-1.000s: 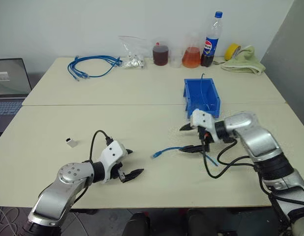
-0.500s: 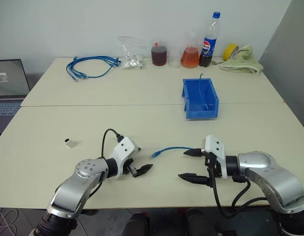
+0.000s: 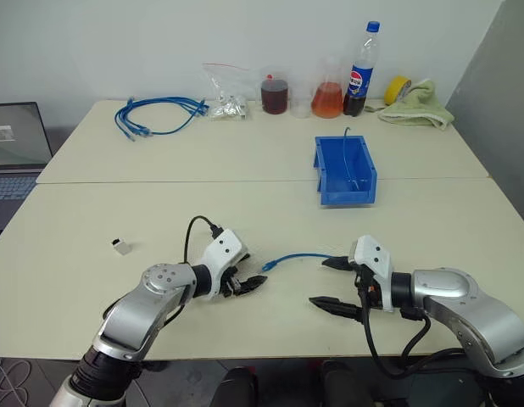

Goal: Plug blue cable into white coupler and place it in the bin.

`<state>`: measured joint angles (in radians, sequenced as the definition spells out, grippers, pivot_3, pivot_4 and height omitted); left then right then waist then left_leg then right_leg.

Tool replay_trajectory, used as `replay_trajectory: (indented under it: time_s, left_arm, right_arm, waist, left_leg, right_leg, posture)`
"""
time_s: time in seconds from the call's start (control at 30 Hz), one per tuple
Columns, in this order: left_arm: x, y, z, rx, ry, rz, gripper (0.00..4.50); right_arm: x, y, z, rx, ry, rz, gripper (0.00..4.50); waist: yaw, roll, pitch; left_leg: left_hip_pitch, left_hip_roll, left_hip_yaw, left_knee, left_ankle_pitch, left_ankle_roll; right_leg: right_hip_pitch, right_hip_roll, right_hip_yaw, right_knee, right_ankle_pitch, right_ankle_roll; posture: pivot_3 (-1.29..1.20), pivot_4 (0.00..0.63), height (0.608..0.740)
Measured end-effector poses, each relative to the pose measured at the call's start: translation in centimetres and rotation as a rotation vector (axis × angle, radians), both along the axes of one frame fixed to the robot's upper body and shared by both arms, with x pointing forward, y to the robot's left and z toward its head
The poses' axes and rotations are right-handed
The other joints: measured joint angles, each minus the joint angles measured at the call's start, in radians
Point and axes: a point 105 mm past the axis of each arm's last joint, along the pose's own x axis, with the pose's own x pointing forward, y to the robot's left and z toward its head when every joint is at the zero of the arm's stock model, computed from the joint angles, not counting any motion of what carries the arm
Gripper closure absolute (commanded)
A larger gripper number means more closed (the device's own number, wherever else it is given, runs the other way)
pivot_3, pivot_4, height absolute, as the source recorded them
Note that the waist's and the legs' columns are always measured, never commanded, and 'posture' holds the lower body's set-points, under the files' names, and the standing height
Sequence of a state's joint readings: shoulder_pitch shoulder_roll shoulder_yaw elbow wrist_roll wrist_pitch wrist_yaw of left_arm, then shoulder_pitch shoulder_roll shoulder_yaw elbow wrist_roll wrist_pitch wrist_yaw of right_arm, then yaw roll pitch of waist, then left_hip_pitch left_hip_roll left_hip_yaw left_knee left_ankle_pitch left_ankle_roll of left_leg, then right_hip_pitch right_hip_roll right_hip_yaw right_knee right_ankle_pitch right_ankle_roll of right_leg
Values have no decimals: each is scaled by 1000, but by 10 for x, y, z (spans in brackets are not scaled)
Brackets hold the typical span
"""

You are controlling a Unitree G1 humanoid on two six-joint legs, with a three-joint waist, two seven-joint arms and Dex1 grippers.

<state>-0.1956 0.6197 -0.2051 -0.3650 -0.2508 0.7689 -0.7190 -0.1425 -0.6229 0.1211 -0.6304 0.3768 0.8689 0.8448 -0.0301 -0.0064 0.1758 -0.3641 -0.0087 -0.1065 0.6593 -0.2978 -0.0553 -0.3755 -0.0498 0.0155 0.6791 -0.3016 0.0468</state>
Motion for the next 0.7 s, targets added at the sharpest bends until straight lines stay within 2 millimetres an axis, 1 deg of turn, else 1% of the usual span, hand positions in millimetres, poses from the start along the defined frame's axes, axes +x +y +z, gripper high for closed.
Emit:
replay_trajectory:
  time_s: [0.07,0.13,0.43,0.7]
  left_arm:
    - [-2,-1,0,14,5,-12,1963]
    - [-5,-2,-2,29,9,-23,2476]
    - [-7,-8,-6,45,6,-41,4332]
    - [-4,-17,-6,-23,-20,-24,4334]
  right_arm:
    - [0,-1,0,-2,-2,-4,0]
    - [0,-1,0,-1,-5,-9,0]
    - [1,1,4,19,-33,-5,0]
    - [-9,5,2,53,-79,47,0]
  waist:
    - [0,0,0]
    - [0,0,0]
    - [1,0,-1]
    - [15,0,-1]
  left_leg:
    - [0,0,0,0,0,0]
    - [0,0,0,0,0,0]
    - [1,0,0,0,0,0]
    - [1,0,0,1,0,0]
  right_leg:
    - [1,0,0,-1,0,0]
    - [1,0,0,-1,0,0]
    - [2,-1,0,-1,0,0]
    - [4,-4,-1,-2,0,1]
  posture:
    - [0,150,740]
    - [0,150,740]
    - [0,150,740]
    - [0,150,740]
